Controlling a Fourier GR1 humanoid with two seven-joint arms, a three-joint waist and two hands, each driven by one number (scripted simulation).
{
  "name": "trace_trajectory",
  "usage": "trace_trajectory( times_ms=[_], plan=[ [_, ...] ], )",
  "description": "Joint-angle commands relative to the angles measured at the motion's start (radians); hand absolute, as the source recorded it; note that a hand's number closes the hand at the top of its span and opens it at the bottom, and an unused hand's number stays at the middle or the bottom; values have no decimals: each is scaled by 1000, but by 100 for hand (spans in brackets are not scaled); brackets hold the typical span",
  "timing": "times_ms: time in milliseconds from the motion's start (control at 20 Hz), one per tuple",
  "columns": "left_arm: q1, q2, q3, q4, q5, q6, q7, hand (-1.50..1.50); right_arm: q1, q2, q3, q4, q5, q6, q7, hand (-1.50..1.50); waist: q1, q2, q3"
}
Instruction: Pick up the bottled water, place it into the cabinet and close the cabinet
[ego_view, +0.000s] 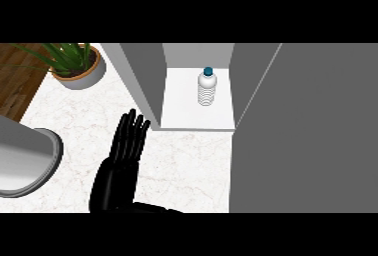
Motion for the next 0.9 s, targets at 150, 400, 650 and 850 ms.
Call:
trace_trajectory(
  times_ms=[150, 400, 650, 850],
  plan=[
    [158, 69, -10, -108, -10, -20, -53, -150, -2, -7, 156, -269, 169, -44, 134, 150, -3, -5, -2],
    [192, 108, 66, -126, 28, -66, -87, -150, -62, 19, 333, -247, 285, -80, 205, 150, -11, -2, -2],
    [270, 147, 93, -174, 55, -94, -101, -150, -171, 97, 529, -219, 442, -140, 271, 150, 4, -7, -5],
    [300, 191, 150, -187, 93, -140, -108, -150, -294, 146, 581, -179, 474, -187, 347, 150, 22, -7, -8]
  ],
)
